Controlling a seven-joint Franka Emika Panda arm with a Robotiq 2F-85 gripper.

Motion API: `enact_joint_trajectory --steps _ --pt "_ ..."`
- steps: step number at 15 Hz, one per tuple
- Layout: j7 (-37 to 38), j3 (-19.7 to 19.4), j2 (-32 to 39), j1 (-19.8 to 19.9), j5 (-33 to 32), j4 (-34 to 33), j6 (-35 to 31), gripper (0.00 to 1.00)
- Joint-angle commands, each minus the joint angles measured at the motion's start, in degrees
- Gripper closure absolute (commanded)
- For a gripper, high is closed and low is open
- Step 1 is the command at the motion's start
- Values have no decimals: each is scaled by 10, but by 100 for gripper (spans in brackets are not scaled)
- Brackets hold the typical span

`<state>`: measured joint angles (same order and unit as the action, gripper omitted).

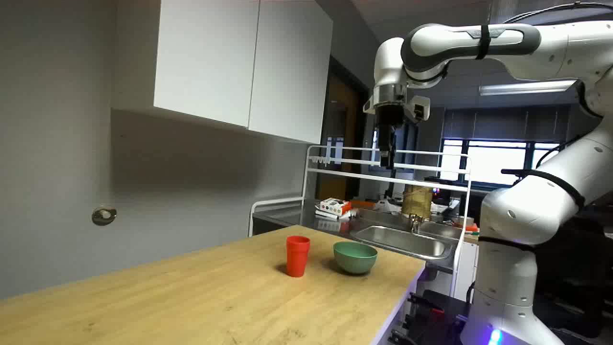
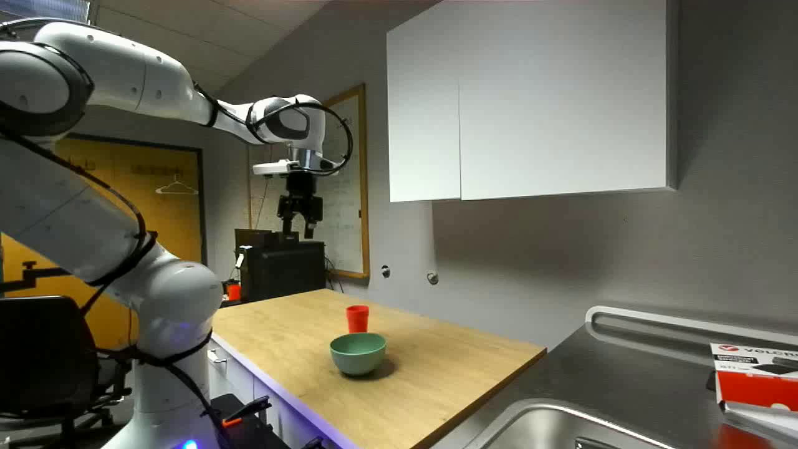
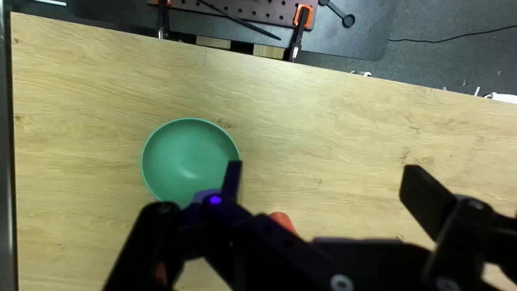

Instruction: Pour the contents in the cup into the bowl

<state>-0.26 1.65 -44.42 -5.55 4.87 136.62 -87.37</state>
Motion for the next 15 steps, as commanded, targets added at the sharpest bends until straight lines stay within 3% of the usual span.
enact_joint_trajectory --steps 1,11,15 --pt "-4 5 1 7 3 -2 1 0" --pt "-4 5 -1 7 3 -2 1 0" --pt "-7 2 45 9 8 -1 -45 0"
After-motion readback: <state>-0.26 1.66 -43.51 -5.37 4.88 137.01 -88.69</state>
